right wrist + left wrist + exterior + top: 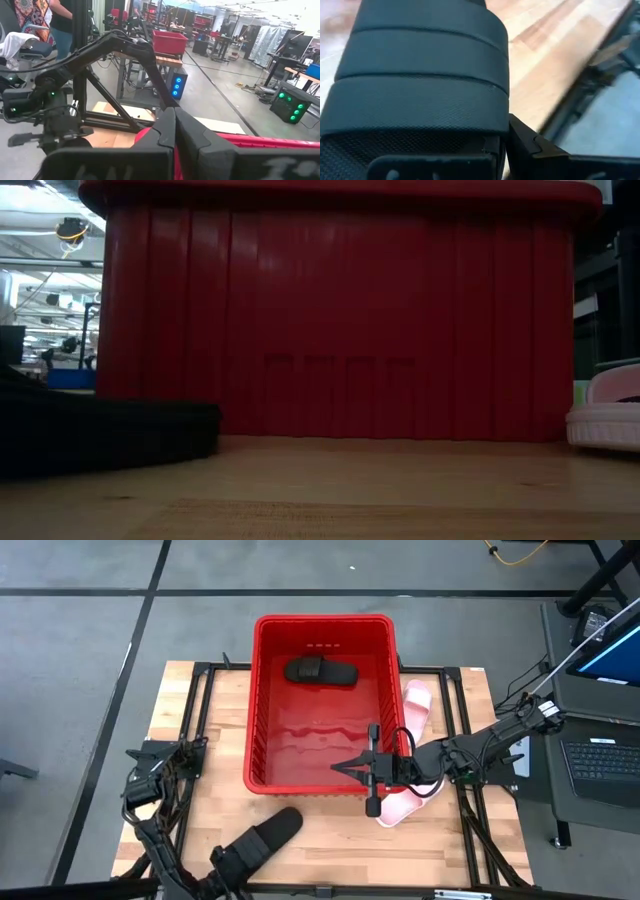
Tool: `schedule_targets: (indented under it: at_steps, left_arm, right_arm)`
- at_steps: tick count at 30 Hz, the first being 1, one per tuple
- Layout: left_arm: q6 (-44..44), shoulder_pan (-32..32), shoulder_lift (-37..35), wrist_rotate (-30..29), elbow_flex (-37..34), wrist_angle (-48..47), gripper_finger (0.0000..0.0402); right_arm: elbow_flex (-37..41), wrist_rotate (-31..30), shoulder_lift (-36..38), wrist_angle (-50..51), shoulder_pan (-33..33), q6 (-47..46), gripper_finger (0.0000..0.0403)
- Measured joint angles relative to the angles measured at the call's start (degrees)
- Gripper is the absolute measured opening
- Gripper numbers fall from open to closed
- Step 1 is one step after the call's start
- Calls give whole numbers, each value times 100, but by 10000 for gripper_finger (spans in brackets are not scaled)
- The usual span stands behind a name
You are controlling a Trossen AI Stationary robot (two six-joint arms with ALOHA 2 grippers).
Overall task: Pick and place slides into bin
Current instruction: Put the bottom left black slide into the red bin
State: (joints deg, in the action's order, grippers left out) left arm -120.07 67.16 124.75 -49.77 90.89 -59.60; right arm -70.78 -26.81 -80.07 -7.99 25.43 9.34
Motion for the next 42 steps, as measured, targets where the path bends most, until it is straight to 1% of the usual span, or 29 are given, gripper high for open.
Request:
schedule_targets:
  at_steps: [2,6,8,12,17,24,27,30,35,39,41,42]
  left_arm:
    - [81,86,0,-266,87,10,6]
    - [184,247,-7,-1034,273,1,5]
    - [298,303,-7,-1319,374,2,5]
    - [684,352,-9,-1518,600,14,4]
    - [1641,343,-15,-1965,921,29,4]
    - [2775,172,-17,-2022,1406,-136,4]
    - [3219,54,-17,-2070,1737,-508,4]
    - [3569,-113,-17,-2096,2189,-1021,4]
    - [4436,-450,-17,-2092,3117,-2072,4]
    - [4984,-726,-17,-2022,3805,-2907,4]
    - [5240,-865,-22,-1989,4086,-3050,3]
    - [5561,-936,-62,-1984,4165,-3028,3]
  right_arm:
    - [0,-1,0,3,0,2,10]
    - [0,-2,0,5,0,11,10]
    - [0,0,0,6,0,11,10]
    - [0,-2,0,6,0,11,10]
    - [0,-2,0,9,0,12,10]
    - [2,-2,0,-97,0,-14,10]
    - [2,-3,0,-364,0,-188,10]
    - [-18,-3,0,-412,0,-422,10]
    - [-473,88,-4,8,79,-590,10]
    - [-1076,101,-3,761,165,-510,10]
    - [-1379,100,2,1255,199,-529,10]
    - [-1504,98,2,1503,215,-584,10]
